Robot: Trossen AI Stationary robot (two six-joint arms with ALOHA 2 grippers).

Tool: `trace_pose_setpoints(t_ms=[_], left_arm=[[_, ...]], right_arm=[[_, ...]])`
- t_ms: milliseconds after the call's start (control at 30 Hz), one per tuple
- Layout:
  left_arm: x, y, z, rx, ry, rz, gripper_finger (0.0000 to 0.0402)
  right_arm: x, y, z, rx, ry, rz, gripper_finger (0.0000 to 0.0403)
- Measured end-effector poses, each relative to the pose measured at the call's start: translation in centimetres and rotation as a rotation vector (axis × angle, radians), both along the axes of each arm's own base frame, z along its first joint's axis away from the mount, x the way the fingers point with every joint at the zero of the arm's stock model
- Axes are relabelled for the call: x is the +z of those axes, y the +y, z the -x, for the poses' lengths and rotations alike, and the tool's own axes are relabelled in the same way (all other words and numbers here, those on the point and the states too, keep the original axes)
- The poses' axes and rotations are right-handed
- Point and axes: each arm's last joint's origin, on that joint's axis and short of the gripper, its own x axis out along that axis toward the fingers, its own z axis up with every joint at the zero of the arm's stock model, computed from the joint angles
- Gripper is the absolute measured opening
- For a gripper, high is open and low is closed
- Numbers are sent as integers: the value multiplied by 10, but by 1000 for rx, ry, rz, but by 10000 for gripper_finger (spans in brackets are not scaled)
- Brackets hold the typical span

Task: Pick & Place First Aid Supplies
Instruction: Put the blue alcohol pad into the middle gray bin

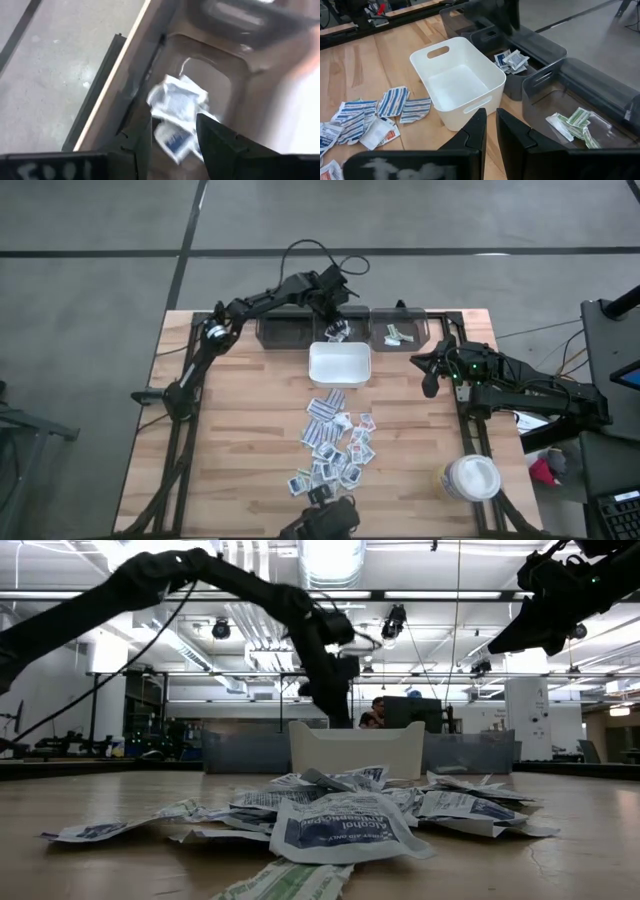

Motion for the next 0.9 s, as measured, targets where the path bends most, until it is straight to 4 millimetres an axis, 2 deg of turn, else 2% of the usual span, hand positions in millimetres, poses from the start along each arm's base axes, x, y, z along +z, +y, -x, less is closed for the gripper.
trace_pose_setpoints(t_ms=[267, 467, 633, 800, 900], left_arm=[[67, -51, 19, -33, -36, 9, 151], [99, -99, 25, -70, -52, 34, 151], [108, -138, 29, -70, -8, 99, 151], [102, -176, 28, -67, 101, 159, 151], [96, -198, 27, -69, 164, 121, 151]], right_arm=[[0, 0, 0, 0, 0, 0, 38], [0, 0, 0, 0, -1, 0, 38], [0, 0, 0, 0, -1, 0, 38], [0, 0, 0, 0, -1, 0, 38], [0, 0, 0, 1, -1, 0, 38]])
